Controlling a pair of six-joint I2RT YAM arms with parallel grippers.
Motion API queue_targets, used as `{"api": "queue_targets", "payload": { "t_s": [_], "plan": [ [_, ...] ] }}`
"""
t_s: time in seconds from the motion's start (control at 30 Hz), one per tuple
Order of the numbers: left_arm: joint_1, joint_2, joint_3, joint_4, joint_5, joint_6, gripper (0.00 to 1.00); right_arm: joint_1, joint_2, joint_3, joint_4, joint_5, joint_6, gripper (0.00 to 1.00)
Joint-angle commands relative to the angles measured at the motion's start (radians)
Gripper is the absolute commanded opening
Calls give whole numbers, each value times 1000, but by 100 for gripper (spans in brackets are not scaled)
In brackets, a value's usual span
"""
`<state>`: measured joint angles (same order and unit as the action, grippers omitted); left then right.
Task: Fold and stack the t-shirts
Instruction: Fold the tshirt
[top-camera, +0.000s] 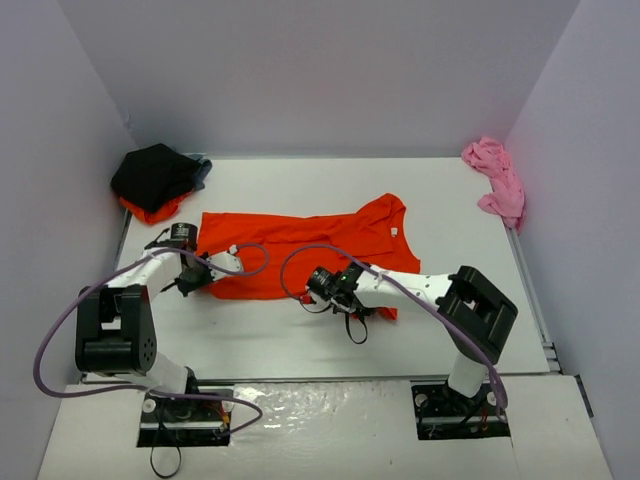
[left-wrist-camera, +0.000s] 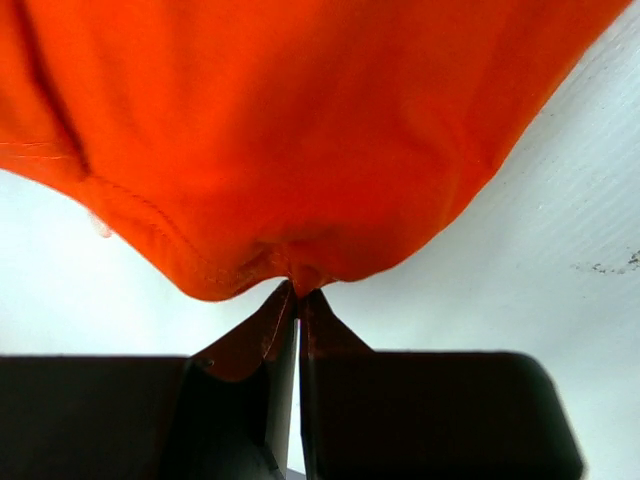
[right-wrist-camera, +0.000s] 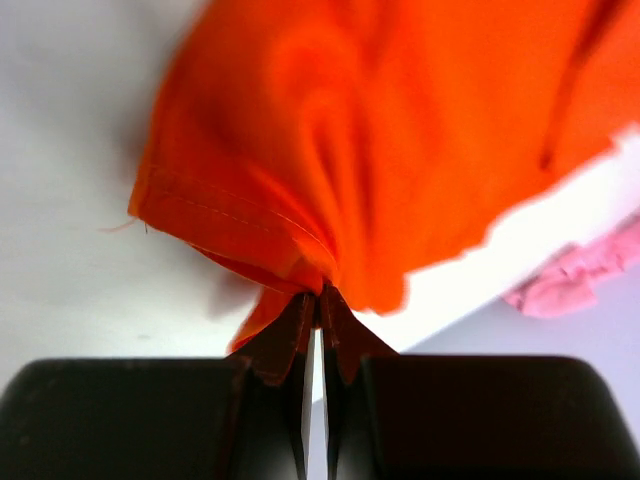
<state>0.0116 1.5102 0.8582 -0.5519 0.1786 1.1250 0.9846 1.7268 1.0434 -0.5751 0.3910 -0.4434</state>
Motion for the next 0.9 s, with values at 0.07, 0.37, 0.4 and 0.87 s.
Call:
{"api": "queue_targets", "payload": {
  "t_s": [0.07,0.37,0.4,0.87],
  "plan": [
    [4,-72,152,-47,87,-60,0,-34,-61,110,5,196,-63,0],
    [41,50,329,-36,161,-171,0,-150,4,258,87,285,-140,0],
    [48,70,346,-35,166,-177,0,-175,11,273,105,291,-157,0],
    [163,327,591,-21,218,-276,0,-446,254,499,200,287,-279,0]
  ]
}}
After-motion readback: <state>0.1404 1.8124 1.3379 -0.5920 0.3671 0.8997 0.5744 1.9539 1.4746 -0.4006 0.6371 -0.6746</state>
